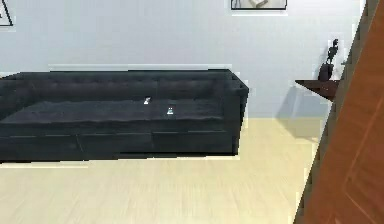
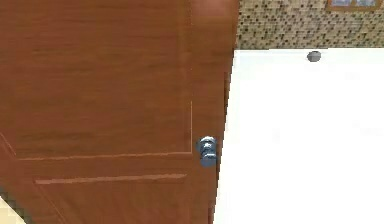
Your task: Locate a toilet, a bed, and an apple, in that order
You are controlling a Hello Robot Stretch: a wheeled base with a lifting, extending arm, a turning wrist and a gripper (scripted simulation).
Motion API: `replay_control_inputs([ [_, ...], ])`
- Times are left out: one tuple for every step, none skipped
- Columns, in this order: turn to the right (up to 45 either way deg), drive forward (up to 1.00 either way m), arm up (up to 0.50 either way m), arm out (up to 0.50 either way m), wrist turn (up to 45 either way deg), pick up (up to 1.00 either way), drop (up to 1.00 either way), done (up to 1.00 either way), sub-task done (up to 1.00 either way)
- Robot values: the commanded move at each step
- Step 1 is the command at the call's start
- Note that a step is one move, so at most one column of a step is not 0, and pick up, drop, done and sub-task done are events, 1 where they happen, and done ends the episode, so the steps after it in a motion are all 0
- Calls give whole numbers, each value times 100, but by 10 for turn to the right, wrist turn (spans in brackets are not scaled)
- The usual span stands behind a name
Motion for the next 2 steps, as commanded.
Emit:
replay_control_inputs([
  [120,0,0,0,0,0,0,0,0],
  [0,10,0,0,0,0,0,0,0],
])
